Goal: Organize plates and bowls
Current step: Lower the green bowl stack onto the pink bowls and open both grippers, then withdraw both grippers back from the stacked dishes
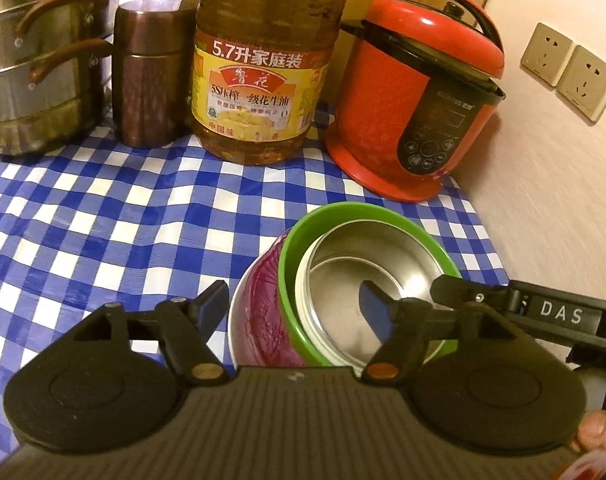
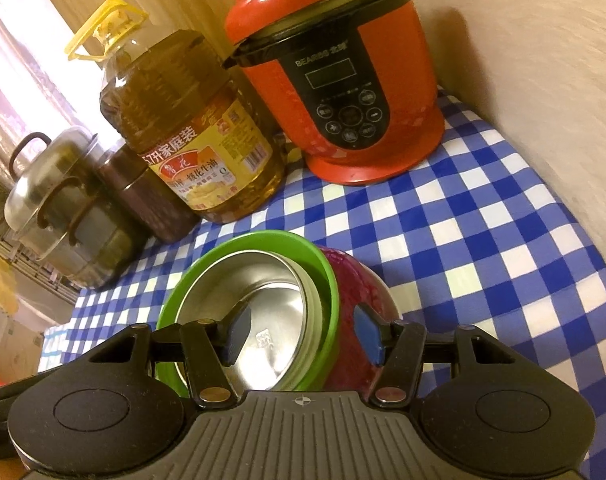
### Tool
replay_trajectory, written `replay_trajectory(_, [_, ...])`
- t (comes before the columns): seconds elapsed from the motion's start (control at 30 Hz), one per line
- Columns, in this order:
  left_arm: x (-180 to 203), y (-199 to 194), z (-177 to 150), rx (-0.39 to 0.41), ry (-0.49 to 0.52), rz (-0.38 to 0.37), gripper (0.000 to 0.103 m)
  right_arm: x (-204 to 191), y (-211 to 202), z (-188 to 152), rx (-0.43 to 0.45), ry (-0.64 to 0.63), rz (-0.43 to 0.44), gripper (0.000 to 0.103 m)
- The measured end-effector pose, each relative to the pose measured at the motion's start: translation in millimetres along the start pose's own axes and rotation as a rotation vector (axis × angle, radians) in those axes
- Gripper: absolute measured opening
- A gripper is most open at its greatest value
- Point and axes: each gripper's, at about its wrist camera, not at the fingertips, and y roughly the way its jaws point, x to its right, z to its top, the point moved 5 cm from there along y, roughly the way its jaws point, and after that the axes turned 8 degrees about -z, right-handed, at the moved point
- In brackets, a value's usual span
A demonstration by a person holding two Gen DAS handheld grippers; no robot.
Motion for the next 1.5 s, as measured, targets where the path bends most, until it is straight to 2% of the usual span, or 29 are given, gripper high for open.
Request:
replay_trajectory(0.2, [0,-14,-8,0.018,0.028,0.016,0.069,4,-12,-6,0.003,-0.013,-0.012,0.058])
replay_trajectory(0.33, [1,-23,-13,0.031,0.063,0.022,0.069,6,-18,-11,0.005,-0.018,-0.016,0.068])
replay_trajectory(0.4, [1,-27,-17,0.025,0.063,0.015,0.069,5,-21,-14,0.006,-0.027,-0.02,0.069])
replay_trajectory(0.57, [1,-37,-28,0.017,0.039,0.019,0.071,4,-29,-25,0.002,-0.047,-0.025,0.07])
replay_trajectory(0.93, [13,-57,-57,-0.017,0.046,0.023,0.087,2,-55,-52,0.006,-0.093,-0.045,0.07])
replay_trajectory(1.5, [18,-103,-87,-0.013,0.02,0.046,0.087,-10,-103,-80,0.056,-0.137,-0.061,0.07])
